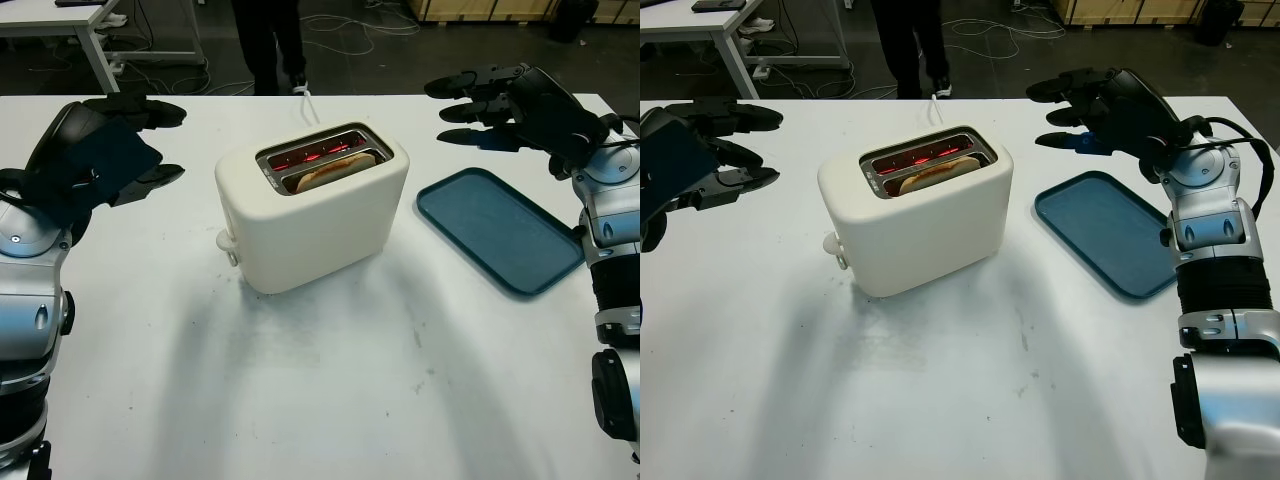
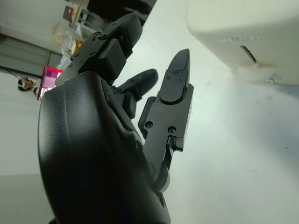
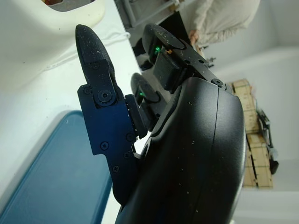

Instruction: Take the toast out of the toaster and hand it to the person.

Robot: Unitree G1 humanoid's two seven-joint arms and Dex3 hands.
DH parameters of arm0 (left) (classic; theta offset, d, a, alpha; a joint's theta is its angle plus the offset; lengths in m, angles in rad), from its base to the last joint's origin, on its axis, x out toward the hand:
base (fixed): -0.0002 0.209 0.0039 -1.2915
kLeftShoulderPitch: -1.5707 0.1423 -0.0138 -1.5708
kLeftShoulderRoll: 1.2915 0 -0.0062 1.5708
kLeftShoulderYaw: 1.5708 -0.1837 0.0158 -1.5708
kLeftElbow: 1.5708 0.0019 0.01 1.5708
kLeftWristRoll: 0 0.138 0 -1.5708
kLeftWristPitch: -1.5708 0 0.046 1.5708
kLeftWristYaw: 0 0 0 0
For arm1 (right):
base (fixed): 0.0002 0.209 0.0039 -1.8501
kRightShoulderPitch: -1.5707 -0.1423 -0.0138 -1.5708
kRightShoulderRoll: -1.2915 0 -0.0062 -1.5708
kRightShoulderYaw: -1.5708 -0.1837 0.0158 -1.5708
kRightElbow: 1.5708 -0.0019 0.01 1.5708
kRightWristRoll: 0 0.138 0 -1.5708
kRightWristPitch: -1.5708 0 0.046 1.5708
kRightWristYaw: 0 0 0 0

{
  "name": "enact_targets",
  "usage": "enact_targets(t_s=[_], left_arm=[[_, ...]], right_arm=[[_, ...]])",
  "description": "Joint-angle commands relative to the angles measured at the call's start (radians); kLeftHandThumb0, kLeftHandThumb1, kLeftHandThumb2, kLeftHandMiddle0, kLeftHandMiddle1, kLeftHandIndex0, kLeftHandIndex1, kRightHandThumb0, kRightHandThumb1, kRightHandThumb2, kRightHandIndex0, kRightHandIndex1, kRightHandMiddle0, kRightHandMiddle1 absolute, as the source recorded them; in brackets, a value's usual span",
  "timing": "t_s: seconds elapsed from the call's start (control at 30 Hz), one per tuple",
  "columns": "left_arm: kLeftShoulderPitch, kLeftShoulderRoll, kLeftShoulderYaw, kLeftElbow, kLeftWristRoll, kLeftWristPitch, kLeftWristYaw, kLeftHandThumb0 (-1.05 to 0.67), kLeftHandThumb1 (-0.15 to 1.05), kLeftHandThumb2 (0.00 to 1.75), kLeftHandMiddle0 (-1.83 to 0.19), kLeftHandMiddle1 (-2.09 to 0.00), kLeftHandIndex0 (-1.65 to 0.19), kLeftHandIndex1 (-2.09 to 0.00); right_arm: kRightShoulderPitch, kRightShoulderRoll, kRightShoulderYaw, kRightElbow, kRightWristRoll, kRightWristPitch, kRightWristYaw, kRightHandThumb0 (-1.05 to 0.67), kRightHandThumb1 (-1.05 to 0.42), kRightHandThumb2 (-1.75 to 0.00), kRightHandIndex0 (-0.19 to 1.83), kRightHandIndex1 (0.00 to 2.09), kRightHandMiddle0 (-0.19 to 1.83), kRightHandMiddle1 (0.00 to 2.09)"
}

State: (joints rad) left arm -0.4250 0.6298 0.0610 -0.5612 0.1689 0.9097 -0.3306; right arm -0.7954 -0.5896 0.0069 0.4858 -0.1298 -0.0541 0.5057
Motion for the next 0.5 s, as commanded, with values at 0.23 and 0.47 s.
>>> enact_targets(t_s=[0.23, 0.47], left_arm=[[0.012, -0.002, 0.007, -0.006, 0.001, -0.006, 0.008, -0.13, 0.92, 0.09, -0.29, -1.06, -0.53, -0.30], [0.013, 0.000, 0.005, -0.007, 0.002, 0.000, 0.006, -0.16, 0.92, 0.09, -0.29, -1.06, -0.53, -0.30]], right_arm=[[0.008, -0.002, 0.003, 0.008, 0.006, -0.033, 0.009, -0.55, -0.88, 0.00, 0.73, 0.02, 0.65, 0.01], [0.005, 0.008, 0.002, 0.017, 0.010, -0.027, 0.009, -0.58, -0.88, 0.00, 0.73, 0.02, 0.65, 0.01]])
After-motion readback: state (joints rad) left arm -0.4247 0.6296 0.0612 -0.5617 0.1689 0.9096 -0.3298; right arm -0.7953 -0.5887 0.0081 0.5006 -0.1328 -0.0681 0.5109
